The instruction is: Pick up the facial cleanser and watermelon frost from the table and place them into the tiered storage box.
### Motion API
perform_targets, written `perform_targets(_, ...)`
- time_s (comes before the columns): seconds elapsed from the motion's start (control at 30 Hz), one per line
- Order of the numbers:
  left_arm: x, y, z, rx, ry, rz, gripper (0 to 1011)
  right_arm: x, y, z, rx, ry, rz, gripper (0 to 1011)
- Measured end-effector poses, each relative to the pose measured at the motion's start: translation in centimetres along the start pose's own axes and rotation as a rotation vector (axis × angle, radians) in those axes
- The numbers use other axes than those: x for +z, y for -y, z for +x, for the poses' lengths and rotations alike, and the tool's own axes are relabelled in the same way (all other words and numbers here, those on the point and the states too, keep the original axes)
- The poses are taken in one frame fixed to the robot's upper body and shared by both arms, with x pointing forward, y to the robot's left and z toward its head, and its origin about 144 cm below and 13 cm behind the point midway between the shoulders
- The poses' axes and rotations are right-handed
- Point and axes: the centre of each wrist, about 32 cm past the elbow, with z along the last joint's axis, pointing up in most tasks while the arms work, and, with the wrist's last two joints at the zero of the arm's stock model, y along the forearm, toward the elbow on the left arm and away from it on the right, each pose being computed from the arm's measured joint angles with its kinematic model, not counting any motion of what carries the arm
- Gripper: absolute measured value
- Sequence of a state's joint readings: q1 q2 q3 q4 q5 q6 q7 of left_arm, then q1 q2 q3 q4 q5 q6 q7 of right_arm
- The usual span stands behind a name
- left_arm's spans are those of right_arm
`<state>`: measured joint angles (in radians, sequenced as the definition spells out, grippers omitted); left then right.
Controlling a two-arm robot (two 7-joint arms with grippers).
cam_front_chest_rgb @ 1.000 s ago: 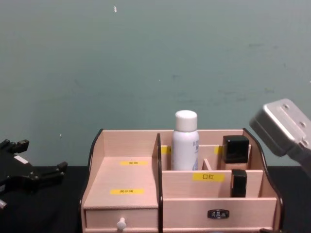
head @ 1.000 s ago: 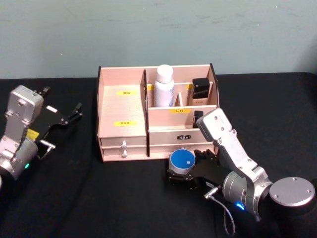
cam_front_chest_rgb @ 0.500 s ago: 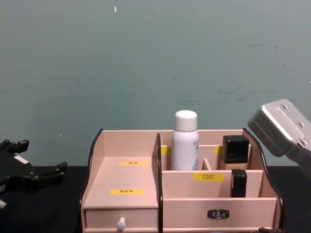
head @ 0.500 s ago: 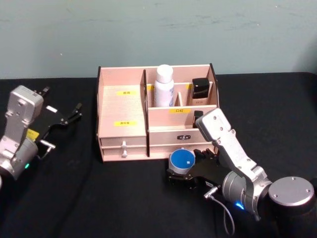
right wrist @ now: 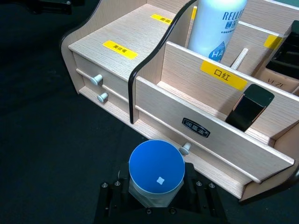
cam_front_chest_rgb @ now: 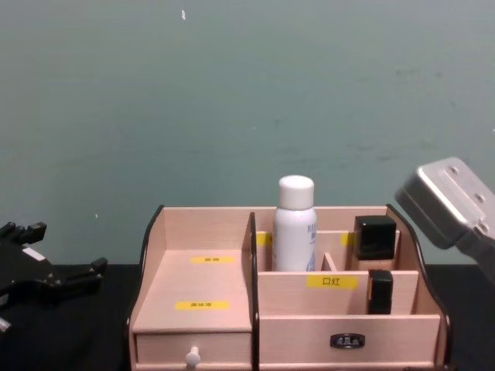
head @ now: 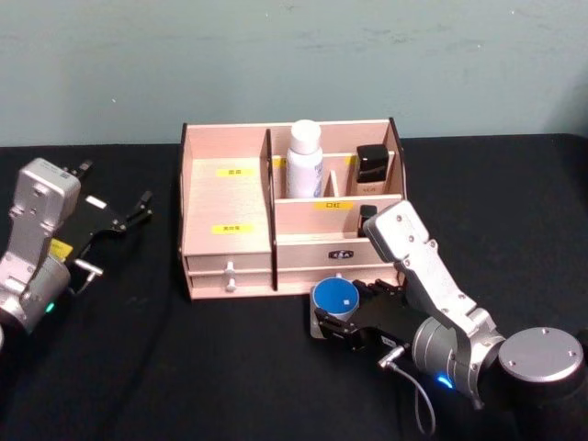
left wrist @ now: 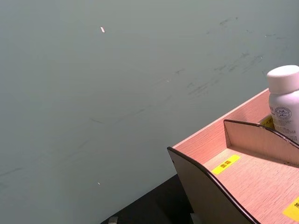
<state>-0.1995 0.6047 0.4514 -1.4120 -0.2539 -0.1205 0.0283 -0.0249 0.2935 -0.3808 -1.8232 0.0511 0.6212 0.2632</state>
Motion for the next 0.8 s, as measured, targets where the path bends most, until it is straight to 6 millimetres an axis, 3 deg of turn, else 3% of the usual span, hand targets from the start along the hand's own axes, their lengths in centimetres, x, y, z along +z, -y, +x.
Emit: perform_targets(0.8,0.00,0.00,0.00,0.000,0.000,0.000,1001,0.00,0.36,0.27,0.026,0.006,0.030,706)
